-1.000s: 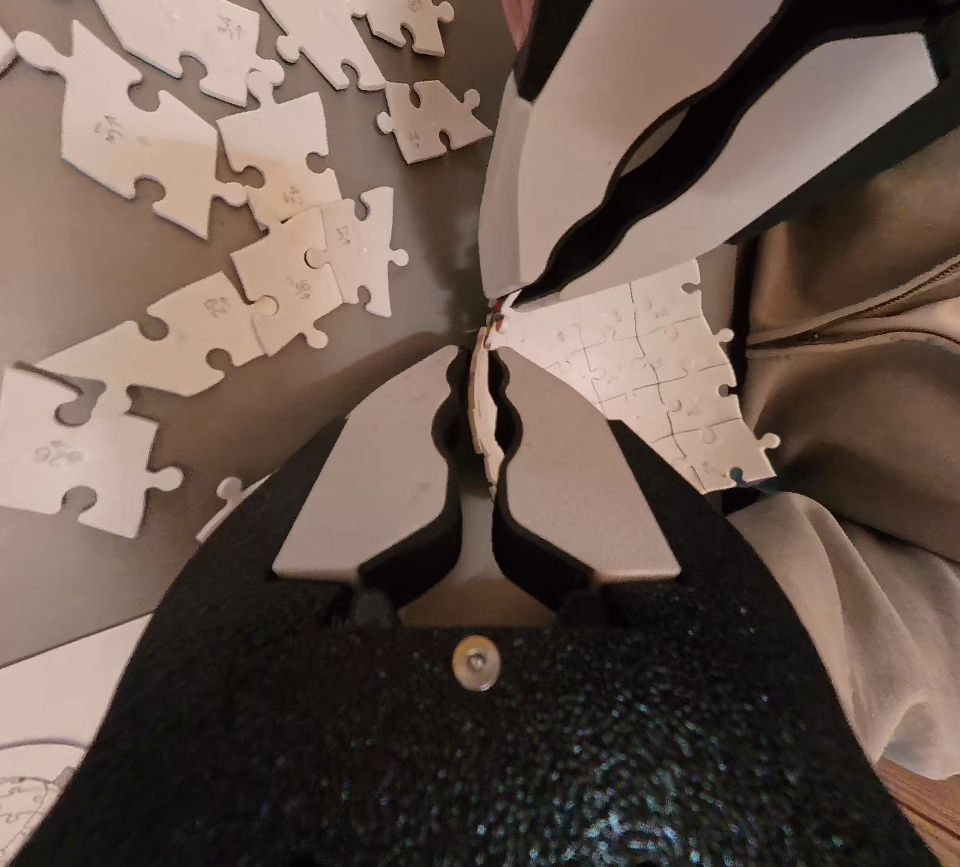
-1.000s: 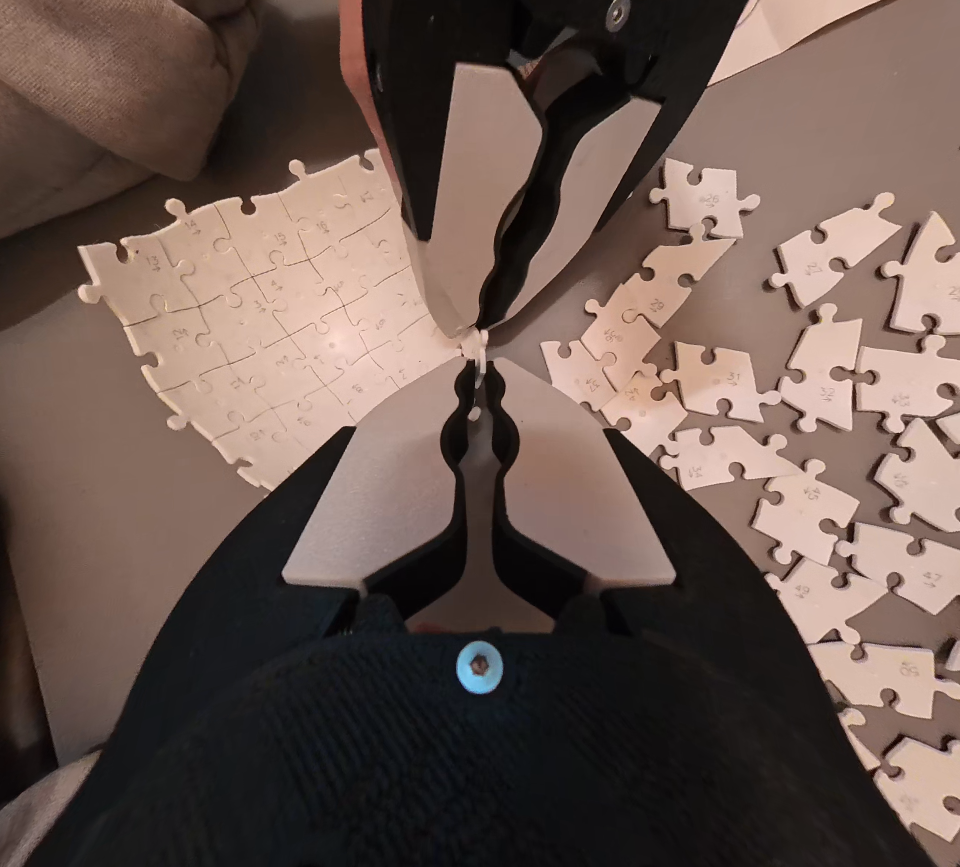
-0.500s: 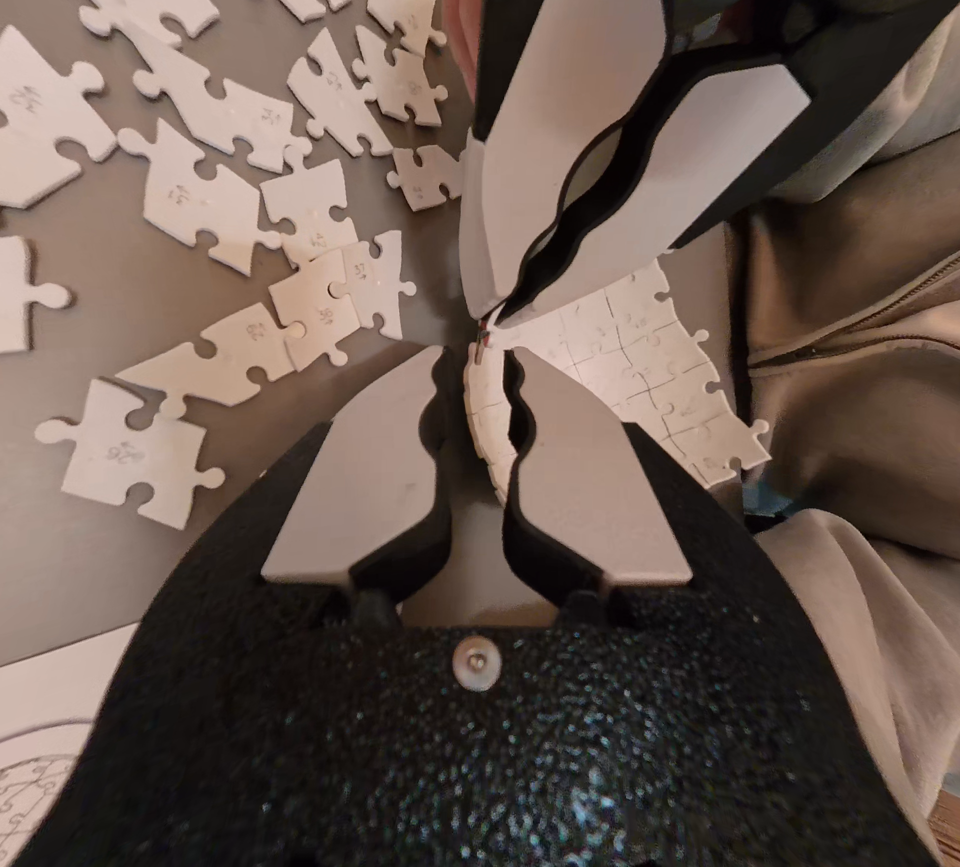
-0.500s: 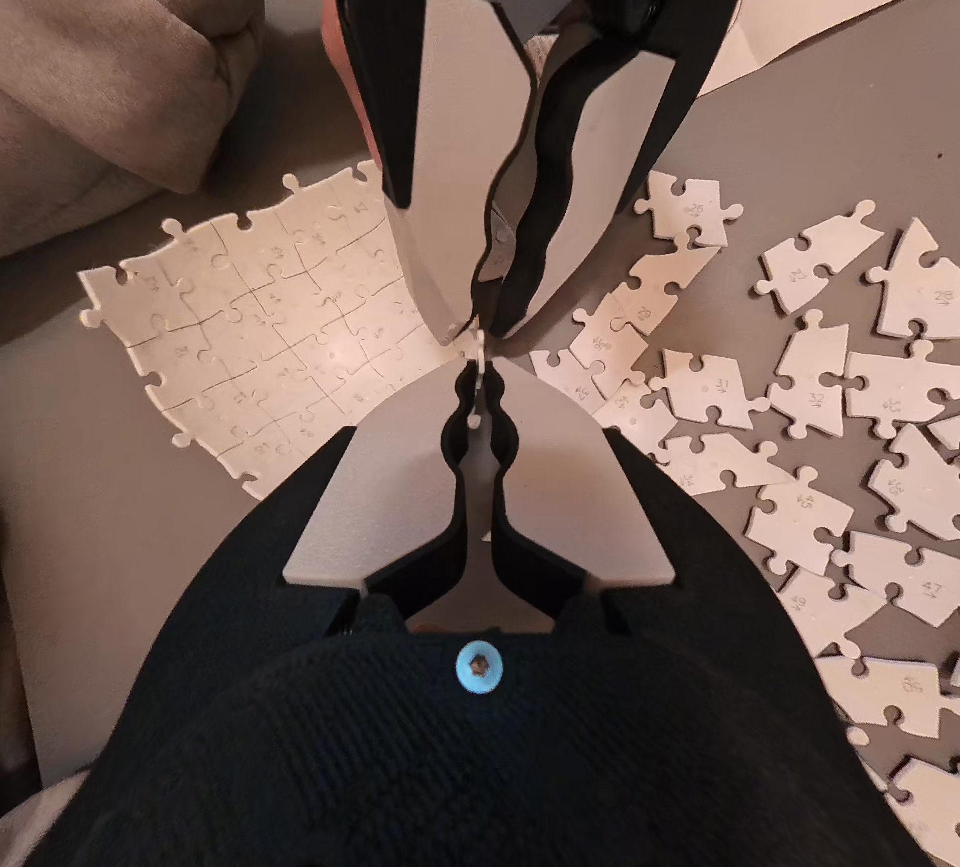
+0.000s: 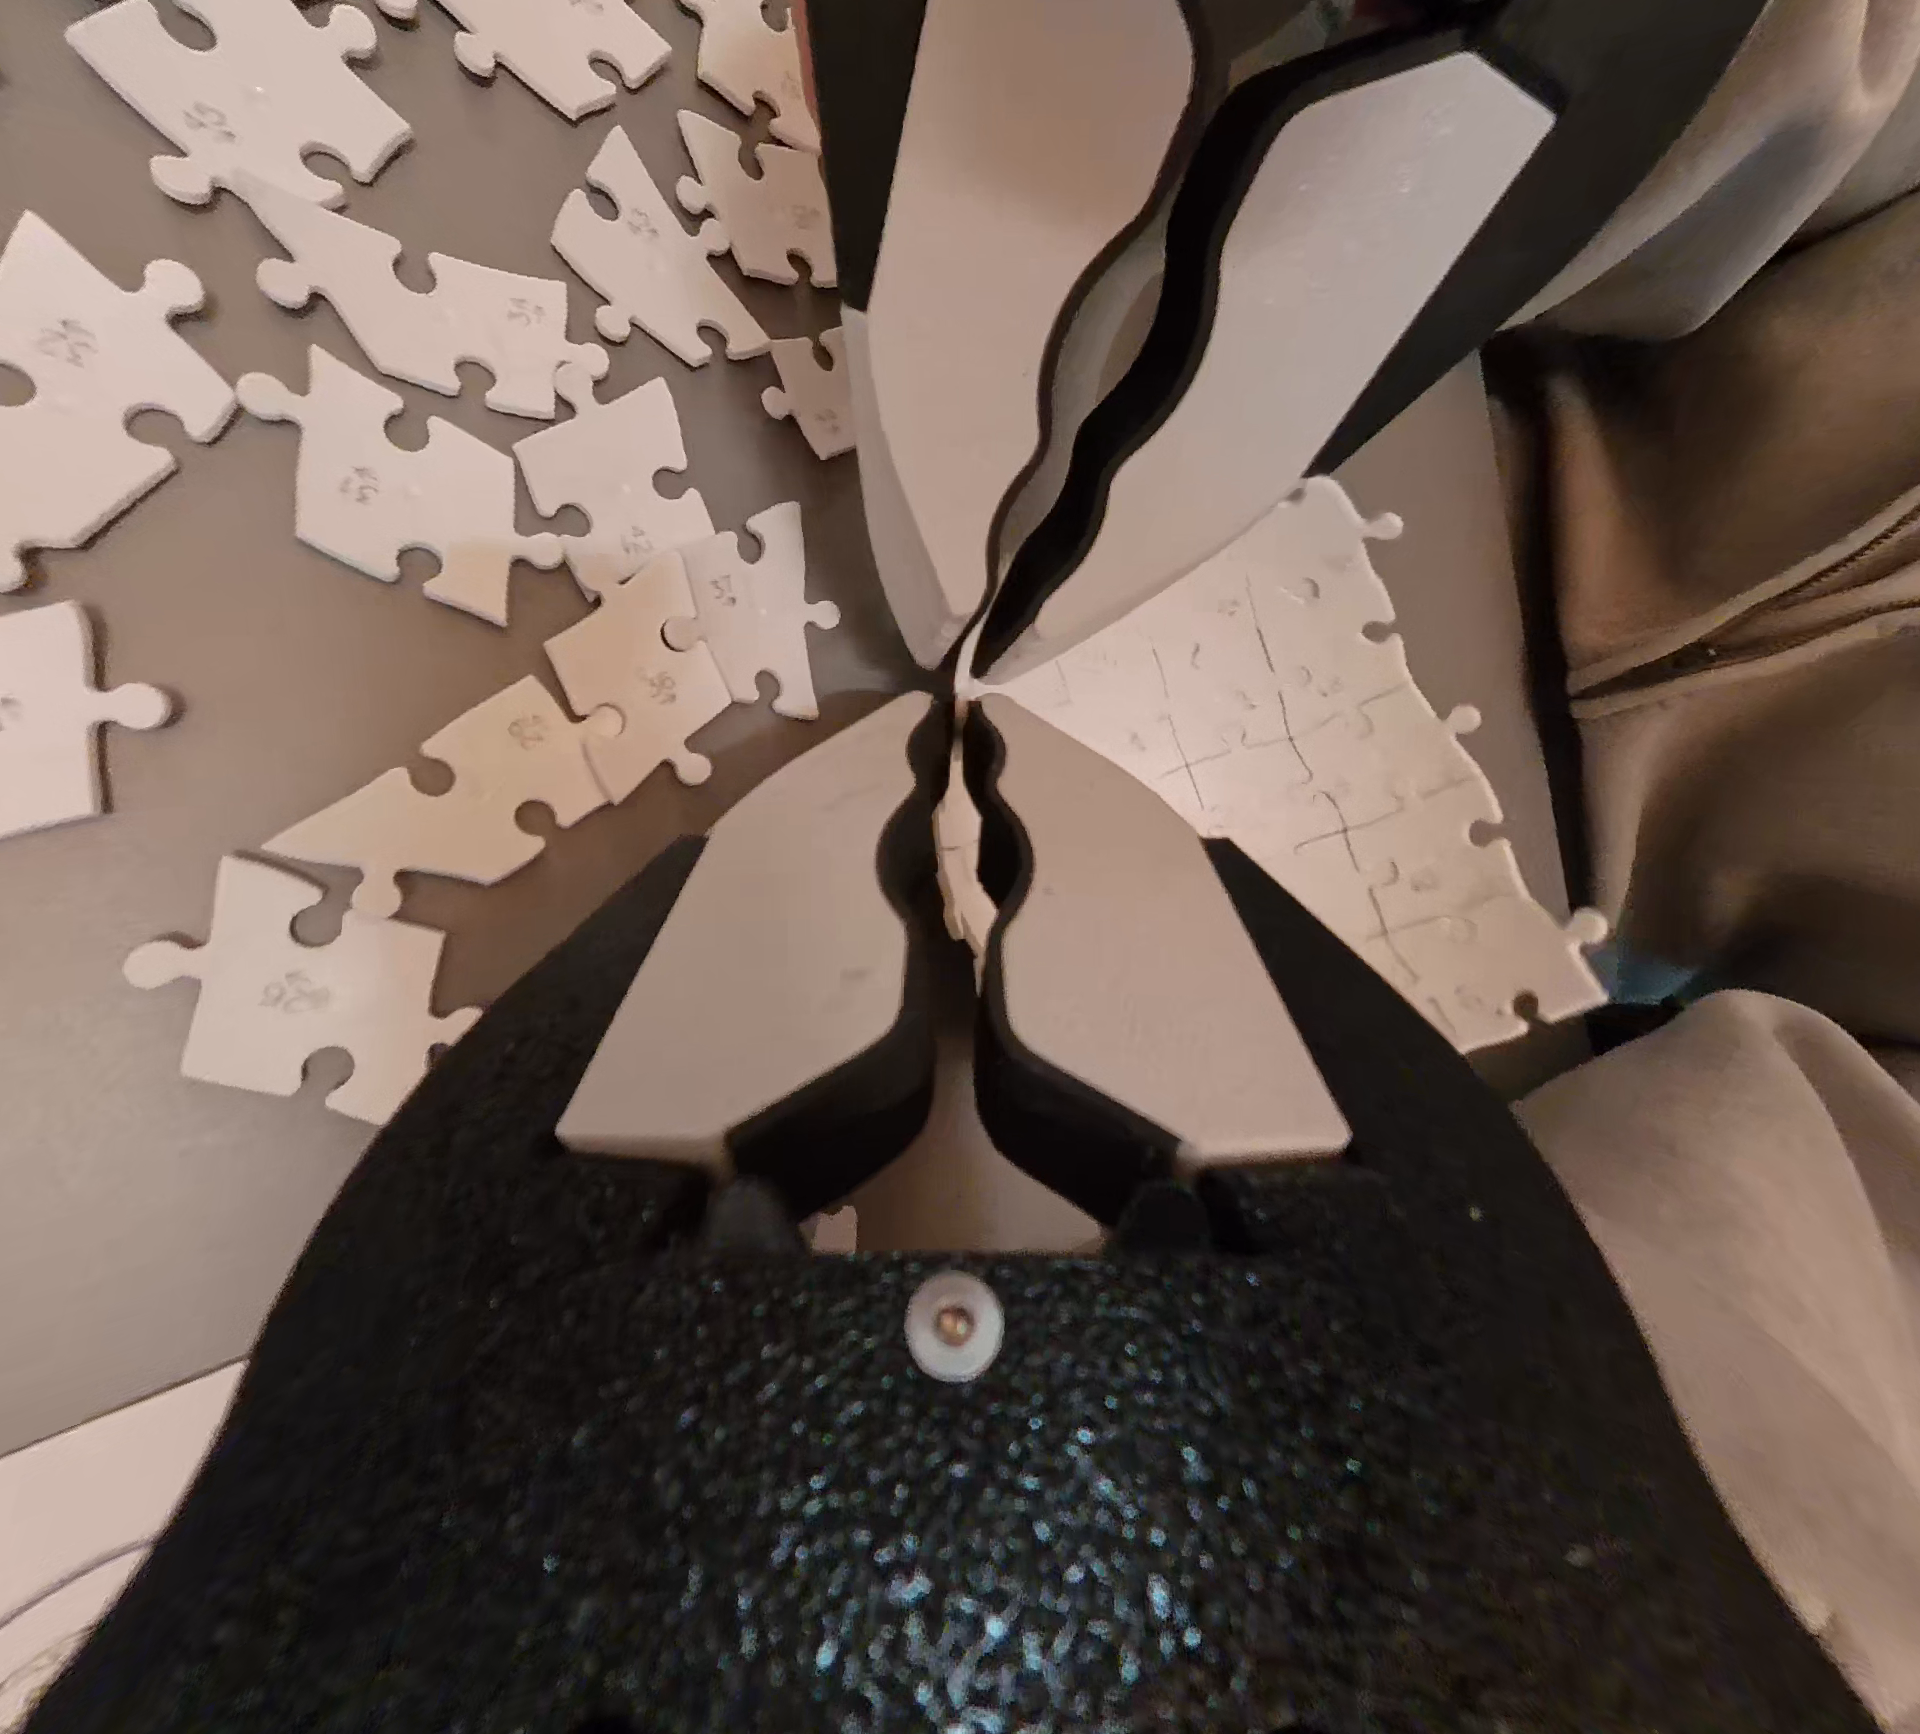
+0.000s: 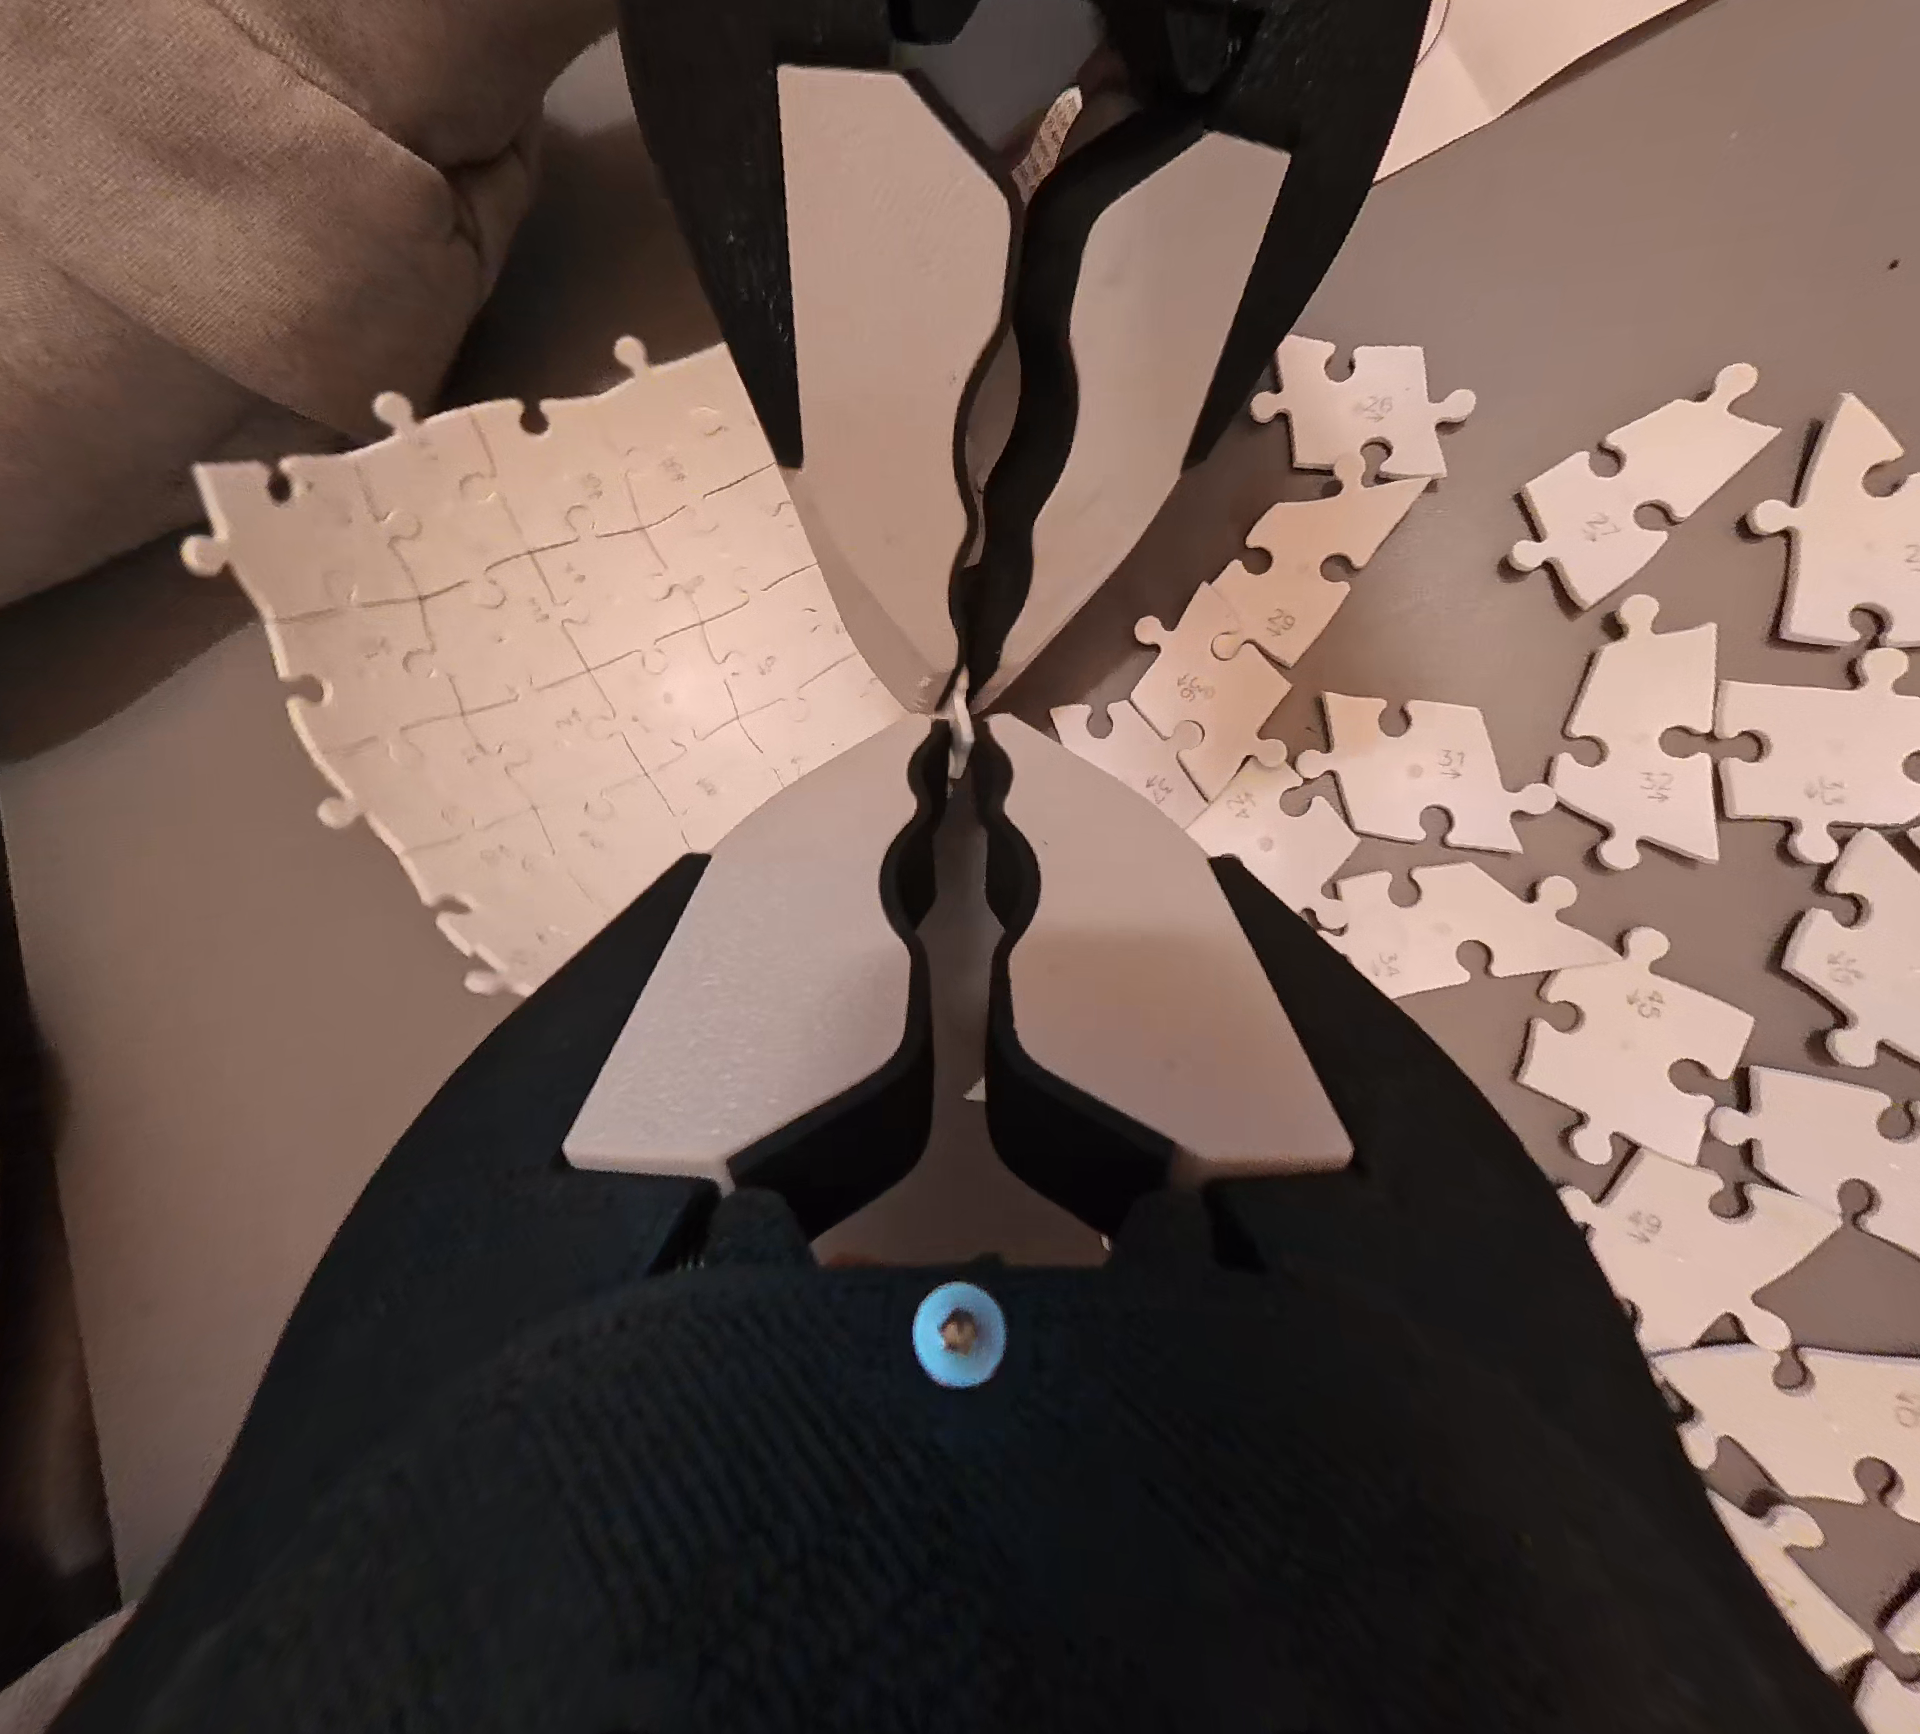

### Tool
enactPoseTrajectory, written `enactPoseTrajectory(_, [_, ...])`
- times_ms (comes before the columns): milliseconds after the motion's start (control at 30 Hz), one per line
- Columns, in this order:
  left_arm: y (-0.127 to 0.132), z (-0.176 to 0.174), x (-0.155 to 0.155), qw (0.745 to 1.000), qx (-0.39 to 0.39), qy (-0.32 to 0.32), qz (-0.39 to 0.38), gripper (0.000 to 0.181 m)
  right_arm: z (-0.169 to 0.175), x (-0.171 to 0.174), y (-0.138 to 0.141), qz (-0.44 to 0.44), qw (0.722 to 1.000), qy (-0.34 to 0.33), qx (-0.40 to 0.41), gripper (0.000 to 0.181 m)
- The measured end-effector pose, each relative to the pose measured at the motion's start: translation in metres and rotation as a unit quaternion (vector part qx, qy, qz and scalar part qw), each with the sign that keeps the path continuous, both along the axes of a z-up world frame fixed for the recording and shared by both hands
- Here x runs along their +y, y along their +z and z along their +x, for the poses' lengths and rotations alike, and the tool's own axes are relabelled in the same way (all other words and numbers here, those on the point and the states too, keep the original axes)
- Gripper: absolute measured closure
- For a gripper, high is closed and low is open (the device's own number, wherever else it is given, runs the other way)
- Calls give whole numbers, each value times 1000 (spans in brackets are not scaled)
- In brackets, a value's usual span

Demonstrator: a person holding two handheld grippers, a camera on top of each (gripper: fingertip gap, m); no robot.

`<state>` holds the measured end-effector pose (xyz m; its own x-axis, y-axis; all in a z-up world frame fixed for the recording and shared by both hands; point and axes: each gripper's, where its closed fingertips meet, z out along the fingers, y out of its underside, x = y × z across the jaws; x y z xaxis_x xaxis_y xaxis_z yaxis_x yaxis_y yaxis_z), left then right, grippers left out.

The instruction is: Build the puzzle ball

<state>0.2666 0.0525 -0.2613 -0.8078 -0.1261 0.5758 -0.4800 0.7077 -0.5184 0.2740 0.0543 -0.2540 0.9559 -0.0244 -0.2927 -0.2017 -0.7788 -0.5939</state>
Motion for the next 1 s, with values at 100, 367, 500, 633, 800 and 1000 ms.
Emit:
enactPoseTrajectory(100, [-1, 0, 1, 1000, 7, 6, 6, 180, 1, -1, -1, -3, 1000, -6, -1, 175])
enactPoseTrajectory(367, [0, 2, 2, 1000, -8, 6, 10, 180, -2, -17, 4, -19, 996, -62, 55, 156])
enactPoseTrajectory(500, [0, 2, 2, 1000, -17, 0, 10, 180, -12, -19, -5, -35, 993, -47, 102, 162])
enactPoseTrajectory(633, [1, 1, 2, 1000, -28, -8, 8, 180, -17, -17, -11, -39, 993, -31, 109, 166])
enactPoseTrajectory(800, [1, 0, 3, 999, -33, -14, 4, 180, -16, -12, -12, -22, 991, -32, 130, 176])
enactPoseTrajectory(1000, [-2, 2, 5, 999, -38, -13, 11, 179, -14, -10, -14, -9, 991, -26, 131, 176])
